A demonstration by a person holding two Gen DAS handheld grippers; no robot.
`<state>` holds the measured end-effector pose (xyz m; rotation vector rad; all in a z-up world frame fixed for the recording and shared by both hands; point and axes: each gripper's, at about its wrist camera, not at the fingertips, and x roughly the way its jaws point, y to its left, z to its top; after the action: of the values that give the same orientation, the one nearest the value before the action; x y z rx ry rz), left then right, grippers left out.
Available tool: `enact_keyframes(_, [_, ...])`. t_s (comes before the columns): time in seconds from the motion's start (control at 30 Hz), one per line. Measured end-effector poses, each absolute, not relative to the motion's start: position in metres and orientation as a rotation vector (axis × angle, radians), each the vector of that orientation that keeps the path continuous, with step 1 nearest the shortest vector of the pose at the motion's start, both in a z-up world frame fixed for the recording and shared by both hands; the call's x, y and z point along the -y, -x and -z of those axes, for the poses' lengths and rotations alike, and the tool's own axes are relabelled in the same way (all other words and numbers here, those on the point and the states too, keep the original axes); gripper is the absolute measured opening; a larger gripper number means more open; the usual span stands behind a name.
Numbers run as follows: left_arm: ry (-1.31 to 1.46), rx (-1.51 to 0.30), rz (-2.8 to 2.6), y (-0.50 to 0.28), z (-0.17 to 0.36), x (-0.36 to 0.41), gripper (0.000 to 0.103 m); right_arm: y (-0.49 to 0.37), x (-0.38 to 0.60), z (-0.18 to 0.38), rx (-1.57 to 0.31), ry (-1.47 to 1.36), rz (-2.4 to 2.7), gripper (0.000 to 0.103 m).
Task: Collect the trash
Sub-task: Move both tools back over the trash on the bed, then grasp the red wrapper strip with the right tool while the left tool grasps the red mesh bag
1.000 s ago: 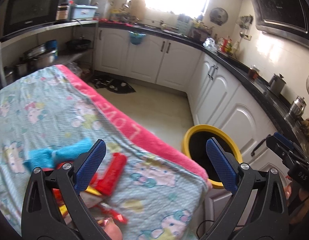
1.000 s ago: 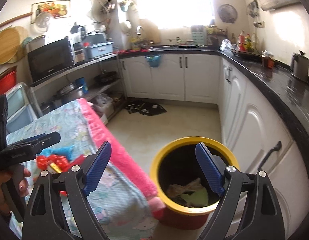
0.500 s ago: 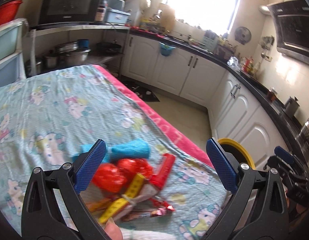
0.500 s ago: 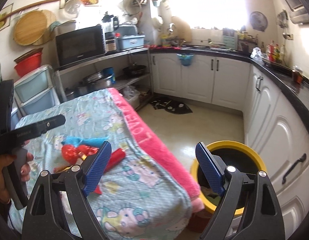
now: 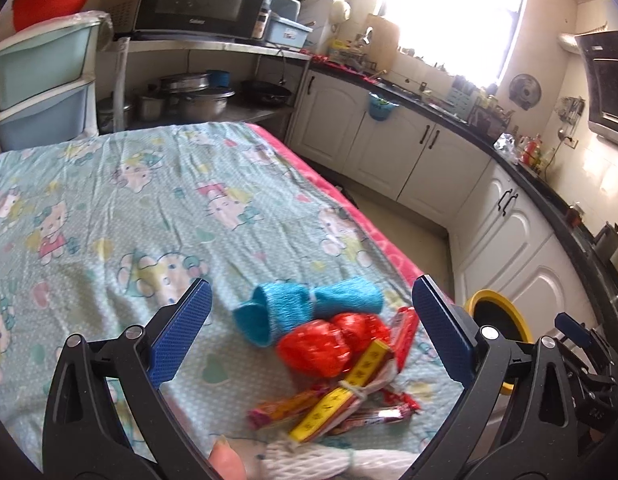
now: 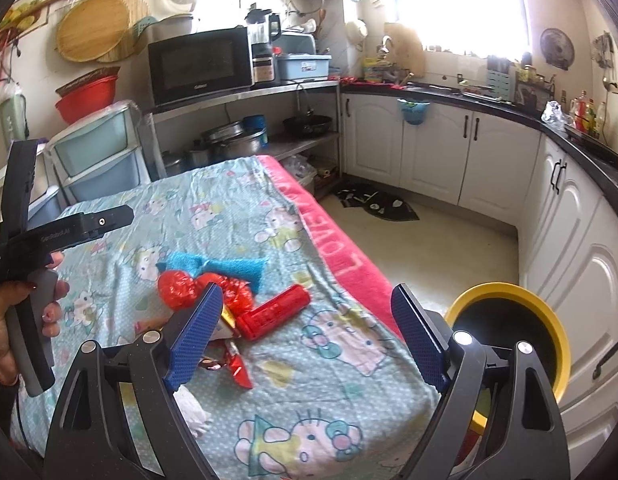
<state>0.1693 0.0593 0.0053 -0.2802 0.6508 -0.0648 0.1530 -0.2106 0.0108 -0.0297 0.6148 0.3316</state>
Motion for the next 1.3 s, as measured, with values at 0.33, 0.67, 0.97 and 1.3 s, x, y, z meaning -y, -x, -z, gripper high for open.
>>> enact_keyframes(0.33, [0.345, -0.738, 0.075, -0.17, 0.027, -0.077, 0.092, -0.161, 0.188, 0.023, -0.695, 0.077, -0.383, 0.082])
enact_keyframes(0.67, [0.402, -0.81, 0.138, -0.183, 0.053, -0.071, 0.077, -0.176, 0.165, 0.076, -0.851, 0.145, -0.459, 0.049])
enact_keyframes(0.97, [0.474, -0.867, 0.179, -0.195, 0.07, -0.066, 0.066, -0.173, 0.153, 0.094, -0.907, 0.166, -0.521, 0.034])
enact_keyframes(1.3, [0.513, -0.906, 0.187, -0.205, 0.083, -0.062, 0.049, -0.172, 0.144, 0.102, -0.933, 0.182, -0.585, 0.007])
